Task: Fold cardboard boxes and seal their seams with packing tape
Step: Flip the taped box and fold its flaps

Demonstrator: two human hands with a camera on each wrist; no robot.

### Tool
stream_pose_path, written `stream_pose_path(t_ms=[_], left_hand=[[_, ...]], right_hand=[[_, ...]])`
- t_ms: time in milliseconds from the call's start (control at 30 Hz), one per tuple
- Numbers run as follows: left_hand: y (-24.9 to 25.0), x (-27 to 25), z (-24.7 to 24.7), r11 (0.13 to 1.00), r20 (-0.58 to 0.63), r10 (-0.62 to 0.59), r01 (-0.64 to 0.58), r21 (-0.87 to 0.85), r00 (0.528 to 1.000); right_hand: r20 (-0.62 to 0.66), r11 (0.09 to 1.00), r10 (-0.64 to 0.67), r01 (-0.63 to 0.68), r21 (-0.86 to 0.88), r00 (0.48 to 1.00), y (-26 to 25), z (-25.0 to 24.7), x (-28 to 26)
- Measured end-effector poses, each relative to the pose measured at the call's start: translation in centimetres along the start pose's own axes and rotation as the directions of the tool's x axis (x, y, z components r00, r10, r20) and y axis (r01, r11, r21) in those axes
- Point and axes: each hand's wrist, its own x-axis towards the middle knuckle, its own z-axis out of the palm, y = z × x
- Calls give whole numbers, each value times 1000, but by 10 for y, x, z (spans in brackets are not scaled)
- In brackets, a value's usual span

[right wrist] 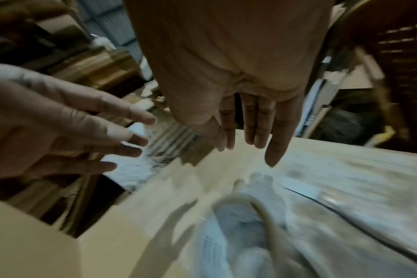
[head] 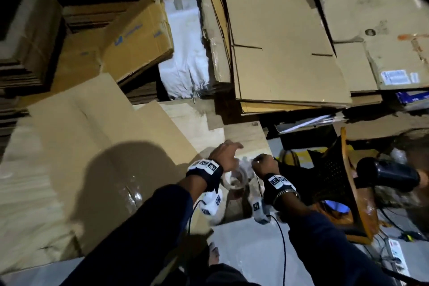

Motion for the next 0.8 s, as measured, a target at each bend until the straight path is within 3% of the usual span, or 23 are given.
stream_pose_path(t_ms=[200,333,500,633,733,800], left_hand=[[-7,-30,-146,993,-128,-4,18,114,992],[-73,-87,-217,980,-285,-120,160,122,951],[-214,-167,-240,874,-412,-402,477,95,818],[-293,-213,-231,817,-484,-502,577,7,716],[-319,-225,-223,743,-399,-656,643,-187,641],[-323,-228,-227,721,-360,-693,606,-335,625]], right_hand=[[34,945,-317,313,101,948,-164,-16,-16],[116,897,-400,363,253,909,-272,0,-47],[227,884,-466,441,155,855,-353,56,-72],[323,916,-388,399,33,863,-381,99,-80],[356,936,-323,351,-14,877,-387,123,-85],[312,943,-307,331,-25,899,-392,135,-85]])
